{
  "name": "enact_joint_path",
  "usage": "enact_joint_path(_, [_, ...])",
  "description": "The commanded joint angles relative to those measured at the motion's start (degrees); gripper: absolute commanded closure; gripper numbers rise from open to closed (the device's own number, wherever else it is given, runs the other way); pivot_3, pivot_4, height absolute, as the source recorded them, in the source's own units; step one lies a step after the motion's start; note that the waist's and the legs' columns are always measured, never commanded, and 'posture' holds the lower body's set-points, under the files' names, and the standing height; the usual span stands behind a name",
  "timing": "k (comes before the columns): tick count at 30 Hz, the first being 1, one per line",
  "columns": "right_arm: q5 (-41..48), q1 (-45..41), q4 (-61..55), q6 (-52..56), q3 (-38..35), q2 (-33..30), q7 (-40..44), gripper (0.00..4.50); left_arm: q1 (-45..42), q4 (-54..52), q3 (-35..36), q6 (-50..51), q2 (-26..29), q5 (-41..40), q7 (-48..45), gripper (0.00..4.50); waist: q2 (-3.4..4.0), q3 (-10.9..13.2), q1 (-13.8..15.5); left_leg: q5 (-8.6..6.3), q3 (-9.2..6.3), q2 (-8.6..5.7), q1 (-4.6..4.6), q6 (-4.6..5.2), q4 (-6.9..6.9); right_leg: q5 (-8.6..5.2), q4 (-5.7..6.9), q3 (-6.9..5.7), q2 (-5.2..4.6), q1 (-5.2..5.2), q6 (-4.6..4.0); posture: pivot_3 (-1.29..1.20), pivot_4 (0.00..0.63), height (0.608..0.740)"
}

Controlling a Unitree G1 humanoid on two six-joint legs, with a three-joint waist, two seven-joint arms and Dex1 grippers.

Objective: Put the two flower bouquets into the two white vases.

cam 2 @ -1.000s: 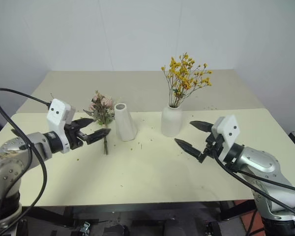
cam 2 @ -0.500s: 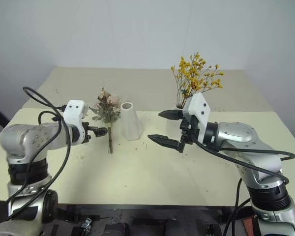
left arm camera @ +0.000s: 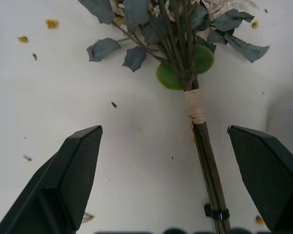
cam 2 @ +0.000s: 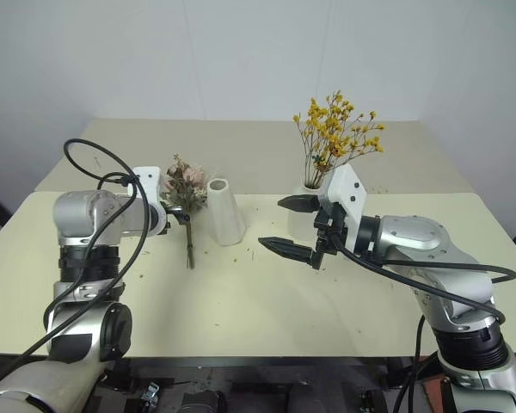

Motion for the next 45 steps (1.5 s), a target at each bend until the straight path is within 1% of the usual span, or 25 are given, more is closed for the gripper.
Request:
enact_joint_path(1, [1.47,-1.32,-2.36,0.95,-2.5,-0.46,-1.05,0.03,-2.93,4.13,-0.92,-6.6,-0.73,1.42,-2.61,0.0,0.0,0.0,0.04,0.0,0.0,0.0,0.0,0.0,0.0,0.0,0.0,0.0,0.0,0.0,-0.01,0.0,0.15,0.74])
enact_joint_path(3, [1.38,-1.22,-2.51,1.35,-2.65,-0.45,-1.3,0.03,-4.0,6.91,-1.33,-9.02,-1.58,1.49,-4.03,0.0,0.0,0.0,0.09,0.0,0.0,0.0,-0.02,0.0,0.0,0.01,0.0,0.0,-0.01,0.0,-0.01,0.0,0.15,0.74])
enact_joint_path(7, [1.02,-1.21,-2.61,1.78,-2.5,-0.54,-1.81,0.03,-7.4,15.63,-0.87,-12.36,-3.11,3.69,-2.68,0.0,-0.01,0.0,0.14,0.01,0.0,-0.02,-0.04,-0.01,0.01,0.02,-0.03,-0.01,-0.02,0.0,0.04,0.0,0.15,0.74])
enact_joint_path(14, [1.2,-1.08,-3.05,2.71,-3.06,-0.93,-2.55,0.03,-11.15,26.25,2.27,-16.45,-4.1,4.94,0.04,0.0,-0.01,0.01,-0.11,0.01,0.0,-0.02,-0.06,-0.01,0.0,0.02,-0.02,0.0,-0.02,-0.02,0.07,0.0,0.15,0.74])
enact_joint_path(16, [1.24,-0.95,-3.26,2.97,-3.22,-1.06,-2.7,0.0,-12.15,28.74,3.4,-16.12,-4.06,4.65,0.56,0.31,-0.01,0.01,-0.11,0.01,0.0,-0.02,-0.06,-0.01,0.01,0.03,-0.02,0.0,-0.02,-0.02,0.09,0.0,0.15,0.74])
enact_joint_path(18, [1.21,-0.82,-3.39,3.23,-3.35,-1.15,-2.81,0.0,-13.1,30.44,4.11,-15.43,-4.01,4.43,0.77,0.76,-0.02,0.01,-0.07,0.01,0.0,-0.03,-0.07,-0.01,0.01,0.02,-0.03,0.0,-0.02,-0.02,0.12,0.0,0.15,0.74])
enact_joint_path(22, [0.99,-0.59,-3.54,3.59,-3.47,-1.13,-3.03,0.0,-13.7,31.93,5.1,-16.32,-4.14,4.6,1.52,2.12,-0.02,0.01,-0.06,0.01,0.0,-0.04,-0.09,-0.01,0.01,0.02,-0.05,-0.01,-0.04,-0.02,0.14,0.0,0.15,0.74])
enact_joint_path(23, [0.93,-0.51,-3.58,3.6,-3.47,-1.11,-3.08,0.0,-13.63,32.14,5.3,-16.96,-4.21,4.74,1.86,2.38,-0.02,0.01,-0.1,0.01,0.0,-0.04,-0.09,-0.01,0.01,0.02,-0.05,0.0,-0.04,-0.02,0.14,0.0,0.15,0.74])
enact_joint_path(25, [0.9,-0.43,-3.63,3.64,-3.48,-1.06,-3.2,0.0,-13.65,32.58,5.32,-17.37,-4.19,4.86,1.93,3.1,-0.02,0.01,-0.11,0.01,0.0,-0.04,-0.09,-0.01,0.01,0.02,-0.04,0.0,-0.04,-0.03,0.14,0.0,0.15,0.74])
enact_joint_path(26, [0.88,-0.38,-3.67,3.63,-3.47,-1.06,-3.28,0.0,-13.63,32.61,5.41,-17.54,-4.24,4.9,2.08,3.39,-0.02,0.01,-0.11,0.01,0.0,-0.04,-0.09,-0.01,0.01,0.03,-0.03,-0.01,-0.03,-0.03,0.14,0.0,0.15,0.74])
enact_joint_path(27, [0.84,-0.4,-3.63,3.63,-3.42,-1.07,-3.34,0.0,-13.7,32.76,5.46,-17.54,-4.25,4.94,2.21,3.79,-0.02,0.01,-0.11,0.01,0.0,-0.04,-0.08,-0.01,0.01,0.03,-0.03,0.0,-0.03,-0.03,0.13,0.0,0.15,0.74])
enact_joint_path(29, [0.8,-0.46,-3.58,3.62,-3.39,-1.07,-3.47,0.0,-13.77,32.43,5.57,-17.13,-4.25,4.86,2.14,4.29,-0.02,0.01,-0.08,0.01,0.0,-0.04,-0.08,-0.01,0.01,0.03,-0.03,0.0,-0.04,-0.03,0.14,0.0,0.15,0.74])
enact_joint_path(30, [0.87,-0.44,-3.6,3.65,-3.46,-1.13,-3.51,0.0,-13.74,31.9,5.57,-16.94,-4.24,4.88,2.24,4.39,-0.02,0.01,-0.07,0.01,0.0,-0.04,-0.08,-0.02,0.01,0.03,-0.03,0.0,-0.03,-0.03,0.14,0.0,0.15,0.74])
enact_joint_path(34, [1.77,-0.29,-4.09,3.99,-4.04,-1.47,-3.36,0.0,-12.34,26.2,4.85,-18.33,-4.43,5.6,3.21,4.39,-0.02,0.01,-0.1,0.01,0.0,-0.04,-0.1,-0.02,0.01,0.03,-0.04,0.0,-0.04,-0.04,0.14,0.0,0.15,0.74])
enact_joint_path(37, [2.49,-0.15,-4.31,4.45,-4.43,-1.49,-3.38,0.0,-11.22,19.45,6.21,-19.24,-4.33,4.94,3.45,4.39,-0.02,0.01,-0.11,0.01,0.0,-0.03,-0.11,-0.02,0.01,0.06,-0.04,0.0,-0.04,-0.05,0.11,0.0,0.15,0.74])
enact_joint_path(40, [2.66,0.15,-4.53,4.93,-4.72,-1.35,-4.3,0.0,-8.13,11.44,6.74,-24.41,-4.73,4.68,2.96,4.39,-0.02,0.01,-0.11,0.02,0.0,-0.03,-0.1,-0.03,0.01,0.09,-0.02,0.0,-0.04,-0.05,0.06,0.0,0.15,0.74])
enact_joint_path(42, [2.68,0.37,-4.63,5.09,-4.81,-1.16,-4.8,0.0,-5.72,5.99,7.25,-28.6,-4.89,3.44,0.76,4.39,-0.02,0.01,-0.1,0.02,0.0,-0.03,-0.09,-0.03,0.0,0.12,-0.02,0.01,-0.04,-0.04,0.0,0.0,0.15,0.74])
enact_joint_path(43, [2.64,0.85,-4.82,5.03,-4.94,-0.86,-5.35,0.0,-3.72,1.47,6.79,-31.6,-4.19,2.06,-3.04,4.39,-0.02,0.01,-0.09,0.02,0.0,-0.03,-0.09,-0.04,0.0,0.15,-0.01,0.01,-0.04,-0.05,-0.05,0.0,0.15,0.74])
enact_joint_path(45, [2.56,1.56,-5.11,4.9,-5.07,-0.47,-6.23,0.0,-1.51,-3.77,6.08,-34.26,-2.96,0.25,-7.9,4.39,-0.02,0.01,-0.09,0.03,0.0,-0.02,-0.1,-0.05,0.0,0.28,0.0,0.01,-0.04,-0.05,-0.25,0.0,0.15,0.74])
